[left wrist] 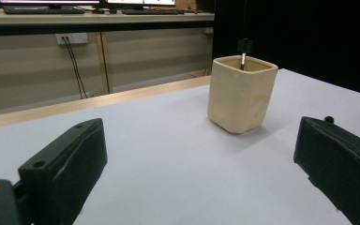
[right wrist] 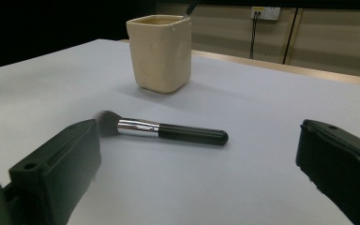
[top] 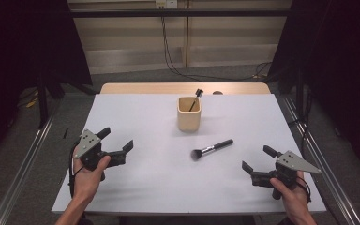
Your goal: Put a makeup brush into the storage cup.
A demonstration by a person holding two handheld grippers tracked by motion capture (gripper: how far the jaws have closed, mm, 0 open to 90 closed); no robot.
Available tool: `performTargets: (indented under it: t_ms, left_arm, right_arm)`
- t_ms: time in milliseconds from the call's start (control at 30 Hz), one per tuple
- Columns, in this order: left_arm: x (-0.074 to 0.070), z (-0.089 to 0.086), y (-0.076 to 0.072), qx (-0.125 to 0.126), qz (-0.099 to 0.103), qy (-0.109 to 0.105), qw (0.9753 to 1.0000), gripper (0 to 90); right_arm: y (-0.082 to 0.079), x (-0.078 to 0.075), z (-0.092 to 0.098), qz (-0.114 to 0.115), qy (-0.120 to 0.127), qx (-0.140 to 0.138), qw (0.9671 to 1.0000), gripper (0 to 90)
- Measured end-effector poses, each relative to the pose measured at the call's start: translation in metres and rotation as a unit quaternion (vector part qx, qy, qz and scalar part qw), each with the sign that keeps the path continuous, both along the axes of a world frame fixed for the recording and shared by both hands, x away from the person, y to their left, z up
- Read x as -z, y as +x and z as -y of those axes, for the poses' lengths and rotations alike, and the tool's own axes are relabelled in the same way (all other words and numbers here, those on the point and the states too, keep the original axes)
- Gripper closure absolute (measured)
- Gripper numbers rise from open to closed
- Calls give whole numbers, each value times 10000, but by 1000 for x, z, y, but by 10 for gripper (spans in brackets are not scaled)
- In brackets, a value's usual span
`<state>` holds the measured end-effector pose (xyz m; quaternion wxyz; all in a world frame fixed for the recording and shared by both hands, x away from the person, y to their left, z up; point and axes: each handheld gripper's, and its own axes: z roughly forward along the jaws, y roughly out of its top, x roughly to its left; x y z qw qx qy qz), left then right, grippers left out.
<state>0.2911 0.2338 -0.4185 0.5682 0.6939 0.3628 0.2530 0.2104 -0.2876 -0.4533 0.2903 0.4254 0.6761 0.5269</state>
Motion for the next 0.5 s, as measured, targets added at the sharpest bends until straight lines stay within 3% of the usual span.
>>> performTargets:
  t_ms: [133, 267, 500]
  left_arm:
    - [-2, -9, -10, -148, 84, -29, 9999, 23]
    - [0, -16, -19, -283, 39, -122, 9995, 24]
    - [5, -22, -36, -466, -53, -83, 9989, 25]
  right_arm:
    - [0, 0, 0, -2, -13, -16, 10000, 0]
    - [0, 0, 0, -15, 8, -16, 10000, 0]
    - [0, 0, 1, -8, 31, 17, 10000, 0]
